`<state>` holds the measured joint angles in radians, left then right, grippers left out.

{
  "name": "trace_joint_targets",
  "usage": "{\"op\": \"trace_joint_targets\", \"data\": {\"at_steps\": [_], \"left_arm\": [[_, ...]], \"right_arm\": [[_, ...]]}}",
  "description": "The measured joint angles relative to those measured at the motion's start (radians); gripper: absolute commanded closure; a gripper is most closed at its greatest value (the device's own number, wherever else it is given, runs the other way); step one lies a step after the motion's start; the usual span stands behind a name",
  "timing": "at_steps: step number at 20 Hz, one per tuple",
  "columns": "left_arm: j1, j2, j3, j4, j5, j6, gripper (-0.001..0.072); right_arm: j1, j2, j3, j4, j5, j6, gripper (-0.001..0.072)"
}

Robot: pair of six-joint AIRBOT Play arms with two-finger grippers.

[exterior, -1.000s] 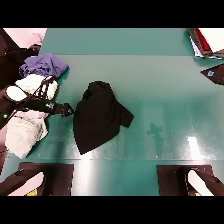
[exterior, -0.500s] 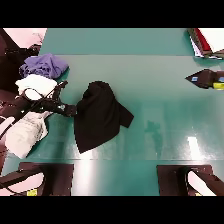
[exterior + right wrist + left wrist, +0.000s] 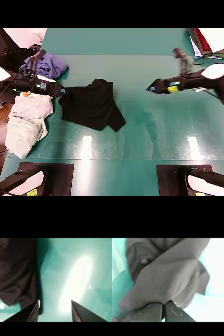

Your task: Fold the shirts.

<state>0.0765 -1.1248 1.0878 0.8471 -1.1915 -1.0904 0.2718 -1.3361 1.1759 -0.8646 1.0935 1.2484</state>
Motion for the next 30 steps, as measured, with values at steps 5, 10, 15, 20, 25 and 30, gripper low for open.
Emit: {"op": "trace_joint_targets", "data": {"at_steps": [5,10,15,20,25,30], "left_arm": [[0.009,0.029,0.028,0.008,-0.036,-0.021,0.0684],[0.010,0.035,0.033,0.012,-0.045,-0.032,0.0683],[0.011,0.035,0.034,0.013,-0.048,-0.035,0.0683],[0.011,0.036,0.034,0.013,-0.051,-0.037,0.0684],[0.011,0.063,0.113,0.032,-0.055,-0.080,0.0684],[0.011,0.105,0.347,0.039,-0.083,-0.110,0.0684]], "right_arm": [[0.137,-0.266,0.131,0.000,0.003,0.000,0.0264],[0.263,-0.449,0.269,0.001,0.070,0.000,0.0270],[0.362,-0.529,0.328,0.012,0.094,0.000,0.0471],[0.402,-0.545,0.339,0.000,0.071,0.000,0.0694],[0.323,-0.428,0.342,-0.122,0.090,0.055,0.0695],[0.124,-0.142,0.343,-0.319,0.157,0.124,0.0695]]}}
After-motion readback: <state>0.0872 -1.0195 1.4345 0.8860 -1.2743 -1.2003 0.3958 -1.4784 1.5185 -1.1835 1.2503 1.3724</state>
